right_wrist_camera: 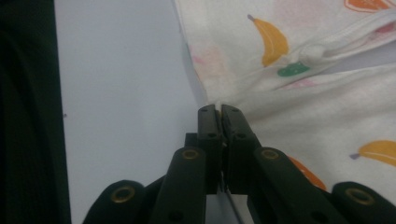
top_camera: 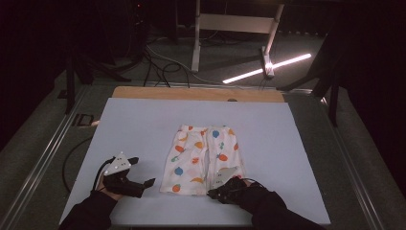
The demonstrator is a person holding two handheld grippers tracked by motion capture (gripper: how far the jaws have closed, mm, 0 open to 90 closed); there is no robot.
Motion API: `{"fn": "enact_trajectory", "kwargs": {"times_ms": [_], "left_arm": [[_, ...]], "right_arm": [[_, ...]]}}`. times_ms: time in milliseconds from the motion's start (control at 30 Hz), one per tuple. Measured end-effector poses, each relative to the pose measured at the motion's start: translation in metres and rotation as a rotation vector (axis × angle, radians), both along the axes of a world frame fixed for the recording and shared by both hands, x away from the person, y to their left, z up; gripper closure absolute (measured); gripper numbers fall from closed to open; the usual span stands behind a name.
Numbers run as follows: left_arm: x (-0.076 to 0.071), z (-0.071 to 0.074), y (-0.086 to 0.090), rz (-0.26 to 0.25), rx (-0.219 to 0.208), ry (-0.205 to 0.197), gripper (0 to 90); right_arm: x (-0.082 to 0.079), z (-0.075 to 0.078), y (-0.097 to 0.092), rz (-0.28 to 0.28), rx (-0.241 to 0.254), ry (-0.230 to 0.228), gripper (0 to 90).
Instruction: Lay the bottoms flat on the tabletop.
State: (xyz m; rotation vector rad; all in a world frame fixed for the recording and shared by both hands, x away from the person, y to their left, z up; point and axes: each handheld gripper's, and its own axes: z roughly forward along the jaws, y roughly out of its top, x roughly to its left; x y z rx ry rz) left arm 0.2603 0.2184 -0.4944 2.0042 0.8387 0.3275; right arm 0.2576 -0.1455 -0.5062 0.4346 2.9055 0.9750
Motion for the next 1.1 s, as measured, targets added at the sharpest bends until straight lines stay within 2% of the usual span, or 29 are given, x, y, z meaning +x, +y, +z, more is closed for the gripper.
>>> {"fn": "enact_trajectory", "kwargs": {"times_ms": [100, 233, 333, 367, 433, 500, 567, 600, 700, 833, 933, 1000, 1100], "left_arm": [[0.0, 0.0, -0.001, 0.0, -0.003, -0.001, 0.2], [0.0, 0.001, -0.002, -0.008, -0.001, 0.001, 0.2], [-0.001, 0.002, -0.004, -0.015, 0.0, 0.006, 0.2], [-0.001, 0.002, -0.005, -0.021, 0.004, 0.007, 0.2], [0.0, 0.004, -0.007, -0.04, -0.014, 0.02, 0.2], [0.0, 0.006, -0.01, -0.05, -0.022, 0.029, 0.2], [0.0, 0.008, -0.014, -0.07, -0.023, 0.033, 0.2], [0.0, 0.009, -0.016, -0.077, -0.017, 0.033, 0.2], [0.002, 0.013, -0.021, -0.101, -0.023, 0.044, 0.2], [0.008, 0.019, -0.031, -0.12, -0.001, 0.044, 0.1], [0.017, 0.023, -0.037, -0.112, -0.006, 0.042, 0.0], [0.025, 0.025, -0.042, -0.107, 0.011, 0.038, 0.0], [0.039, 0.026, -0.049, -0.102, 0.023, 0.057, 0.0]], "right_arm": [[-0.001, 0.001, 0.0, 0.008, 0.007, 0.015, 79.5], [0.001, 0.008, -0.003, -0.001, 0.025, -0.001, 68.9], [0.006, 0.017, -0.011, -0.037, 0.075, -0.009, 53.4], [0.009, 0.02, -0.014, -0.049, 0.082, -0.025, 48.2], [0.013, 0.025, -0.021, -0.08, 0.118, -0.024, 36.4], [0.017, 0.029, -0.028, -0.109, 0.152, -0.038, 28.4], [0.021, 0.032, -0.035, -0.133, 0.182, -0.022, 20.5], [0.023, 0.033, -0.039, -0.143, 0.189, -0.029, 16.8], [0.031, 0.034, -0.049, -0.18, 0.203, -0.033, 14.6], [0.041, 0.035, -0.061, -0.252, 0.221, -0.045, 14.1], [0.049, 0.034, -0.068, -0.293, 0.229, -0.067, 14.1], [0.055, 0.033, -0.072, -0.319, 0.235, -0.078, 14.1], [0.065, 0.033, -0.078, -0.36, 0.251, -0.093, 14.1]]}}
